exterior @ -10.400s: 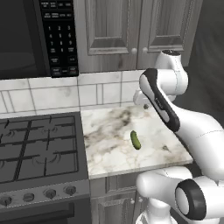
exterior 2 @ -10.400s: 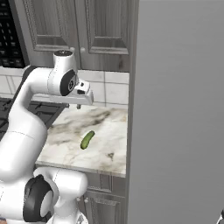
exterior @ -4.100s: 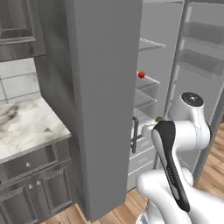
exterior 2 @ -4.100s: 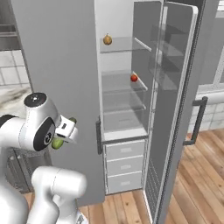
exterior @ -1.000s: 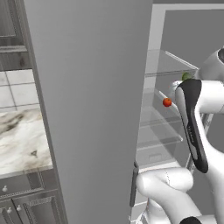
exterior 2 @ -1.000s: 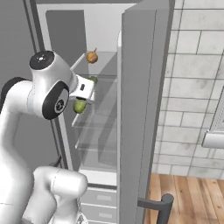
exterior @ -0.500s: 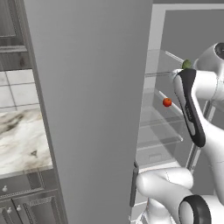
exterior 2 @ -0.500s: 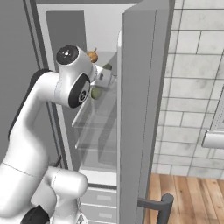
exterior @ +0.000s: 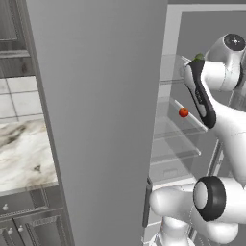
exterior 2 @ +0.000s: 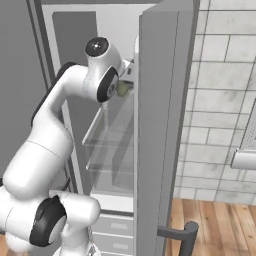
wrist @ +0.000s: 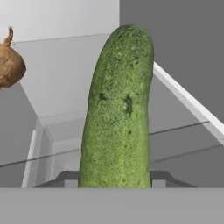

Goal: Place the cucumber in the correct fridge rack based on whether it is a fruit or vegetable. Finally, close the fridge door.

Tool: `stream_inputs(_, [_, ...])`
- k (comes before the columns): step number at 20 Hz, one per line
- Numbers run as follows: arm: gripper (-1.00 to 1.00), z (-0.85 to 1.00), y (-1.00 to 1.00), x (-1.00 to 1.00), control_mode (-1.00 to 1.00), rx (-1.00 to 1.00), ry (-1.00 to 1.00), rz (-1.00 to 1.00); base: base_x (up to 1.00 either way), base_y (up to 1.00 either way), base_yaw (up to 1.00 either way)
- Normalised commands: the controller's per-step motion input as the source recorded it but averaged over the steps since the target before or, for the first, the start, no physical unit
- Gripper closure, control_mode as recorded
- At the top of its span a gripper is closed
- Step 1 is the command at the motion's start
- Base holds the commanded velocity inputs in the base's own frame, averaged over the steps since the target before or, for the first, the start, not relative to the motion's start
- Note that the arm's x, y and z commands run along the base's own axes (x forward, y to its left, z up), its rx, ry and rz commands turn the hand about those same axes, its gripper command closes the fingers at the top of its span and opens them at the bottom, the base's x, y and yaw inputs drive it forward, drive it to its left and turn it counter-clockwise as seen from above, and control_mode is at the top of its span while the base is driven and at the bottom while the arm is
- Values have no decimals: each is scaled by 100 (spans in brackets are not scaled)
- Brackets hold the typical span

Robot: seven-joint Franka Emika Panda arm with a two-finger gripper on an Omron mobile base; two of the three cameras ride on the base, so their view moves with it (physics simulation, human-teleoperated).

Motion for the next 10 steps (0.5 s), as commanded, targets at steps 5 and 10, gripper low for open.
stream_inputs(5, [100,0,0,69,-100,0,0,0,0,0,0])
stream_inputs(10, [100,0,-11,65,-100,0,0,0,0,0,0])
